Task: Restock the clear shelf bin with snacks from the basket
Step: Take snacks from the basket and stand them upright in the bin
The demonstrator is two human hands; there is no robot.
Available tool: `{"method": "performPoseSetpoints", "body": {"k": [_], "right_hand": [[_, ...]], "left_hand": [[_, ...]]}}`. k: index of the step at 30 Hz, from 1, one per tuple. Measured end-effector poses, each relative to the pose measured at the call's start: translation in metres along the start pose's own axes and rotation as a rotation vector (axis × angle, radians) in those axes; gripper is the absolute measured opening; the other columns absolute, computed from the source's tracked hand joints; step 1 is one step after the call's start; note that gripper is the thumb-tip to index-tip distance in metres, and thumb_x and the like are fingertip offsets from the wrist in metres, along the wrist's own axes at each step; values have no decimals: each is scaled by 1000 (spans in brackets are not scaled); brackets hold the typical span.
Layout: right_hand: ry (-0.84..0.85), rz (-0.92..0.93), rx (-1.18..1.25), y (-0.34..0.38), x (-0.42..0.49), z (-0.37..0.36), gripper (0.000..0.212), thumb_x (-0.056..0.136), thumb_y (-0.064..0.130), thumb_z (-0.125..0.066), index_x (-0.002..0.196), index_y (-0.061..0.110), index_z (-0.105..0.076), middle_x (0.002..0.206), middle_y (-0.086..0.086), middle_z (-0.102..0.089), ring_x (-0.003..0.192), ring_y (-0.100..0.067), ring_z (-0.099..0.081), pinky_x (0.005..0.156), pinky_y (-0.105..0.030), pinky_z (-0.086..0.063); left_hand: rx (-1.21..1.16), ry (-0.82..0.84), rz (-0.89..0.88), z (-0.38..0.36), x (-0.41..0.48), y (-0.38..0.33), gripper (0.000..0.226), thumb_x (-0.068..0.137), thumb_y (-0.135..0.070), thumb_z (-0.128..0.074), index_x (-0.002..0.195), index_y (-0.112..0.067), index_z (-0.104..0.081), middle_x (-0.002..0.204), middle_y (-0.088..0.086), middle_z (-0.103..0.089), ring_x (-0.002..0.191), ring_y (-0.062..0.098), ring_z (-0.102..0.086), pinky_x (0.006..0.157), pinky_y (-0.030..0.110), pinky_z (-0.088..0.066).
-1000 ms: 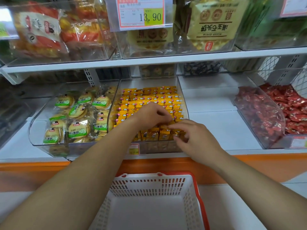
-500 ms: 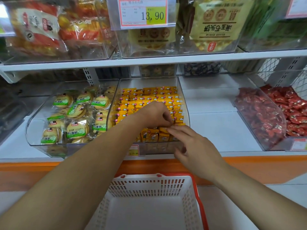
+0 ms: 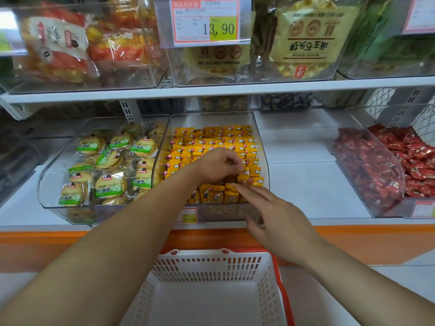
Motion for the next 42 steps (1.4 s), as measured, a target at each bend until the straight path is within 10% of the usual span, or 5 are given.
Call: {"method": "performPoseSetpoints", "body": {"k": [14, 23, 30, 34, 42], "right_hand": [[25, -40, -148, 7, 18, 4, 61, 94, 52, -46, 147, 36, -20, 121, 6, -65, 97, -22, -67, 74, -36, -54], [-203, -7, -25, 17, 18, 26, 38, 92, 32, -54, 130, 32, -56, 126, 11, -56, 93, -14, -64, 61, -22, -41], [-117, 45, 136, 12, 21, 12, 34, 96, 27, -56, 128, 34, -63, 133, 19, -53, 86, 4, -51, 74, -13, -42], [-120, 46, 135, 13, 20, 9, 34, 96, 28, -56, 128, 35, -62, 131, 21, -52, 85, 4, -52, 75, -15, -47], [-146, 84, 112, 15, 20, 13, 32, 95, 25, -63, 126, 31, -67, 128, 16, -58, 87, 0, -61, 73, -24, -56]], "left_hand": [[-134, -29, -32, 0, -43, -2, 16, 98, -24, -67, 113, -20, -72, 105, -8, -72, 97, -2, -65, 85, 11, -51], [-94, -264, 7, -2, -77, 5, 25, 80, -29, -86, 98, -29, -68, 105, -6, -67, 100, 15, -65, 90, 36, -57], [-385, -237, 34, 15, -81, 24, 20, 100, -12, -62, 97, -24, -77, 104, -5, -75, 103, 8, -68, 90, 24, -52], [18, -282, 46, 28, -55, 24, 14, 99, -20, -67, 103, -26, -79, 95, -20, -70, 82, -9, -61, 69, 8, -45], [175, -16, 61, 10, -12, 24, 4, 88, -23, -79, 88, -27, -77, 84, -14, -72, 80, 2, -66, 76, 26, -59]]}}
Point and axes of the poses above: each hand's wrist, its own x-axis towards the middle knuckle, its own z-axis out of the back of the hand, y = z × x, the point moved 7 cm from there along x, towards the middle knuckle
